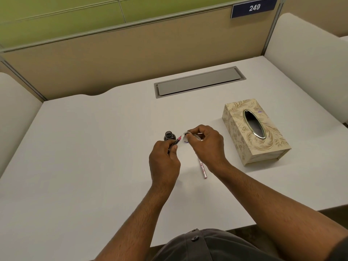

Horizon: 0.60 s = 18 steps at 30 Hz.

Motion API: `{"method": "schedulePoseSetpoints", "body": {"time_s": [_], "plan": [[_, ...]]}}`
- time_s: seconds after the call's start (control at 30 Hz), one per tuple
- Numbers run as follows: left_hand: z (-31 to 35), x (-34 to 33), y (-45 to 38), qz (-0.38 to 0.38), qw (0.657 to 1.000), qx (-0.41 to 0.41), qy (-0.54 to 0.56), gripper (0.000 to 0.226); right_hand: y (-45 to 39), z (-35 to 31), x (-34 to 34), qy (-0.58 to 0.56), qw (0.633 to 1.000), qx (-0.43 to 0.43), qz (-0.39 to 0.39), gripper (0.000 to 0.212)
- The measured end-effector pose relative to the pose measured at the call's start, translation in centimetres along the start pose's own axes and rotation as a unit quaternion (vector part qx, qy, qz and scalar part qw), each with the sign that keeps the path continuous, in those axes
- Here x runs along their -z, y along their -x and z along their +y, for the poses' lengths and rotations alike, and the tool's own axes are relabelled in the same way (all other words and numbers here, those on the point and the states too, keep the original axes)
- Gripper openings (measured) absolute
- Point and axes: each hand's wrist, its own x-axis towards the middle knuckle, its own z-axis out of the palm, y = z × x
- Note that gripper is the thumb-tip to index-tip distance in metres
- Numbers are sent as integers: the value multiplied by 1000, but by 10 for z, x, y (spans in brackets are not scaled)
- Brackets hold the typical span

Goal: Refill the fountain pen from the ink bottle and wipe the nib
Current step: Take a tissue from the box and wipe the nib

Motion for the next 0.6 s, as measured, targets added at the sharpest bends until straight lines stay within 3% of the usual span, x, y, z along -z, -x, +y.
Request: {"method": "schedulePoseSetpoints", "body": {"time_s": [0.1, 0.3, 0.5, 0.6], "plan": [[0, -3, 2, -6, 1000, -8, -9, 18, 5, 0, -4, -5, 1000, 7, -17, 8], [0, -1, 0, 4, 1000, -2, -15, 20, -8, -1, 1, 18, 999, 7, 28, 10], [-2, -3, -1, 4, 999, -22, -24, 18, 6, -3, -8, 1, 999, 39, -34, 4], [-3, -3, -2, 4, 999, -29, -41, 20, -6, -1, -5, 18, 999, 40, -1, 8]]}}
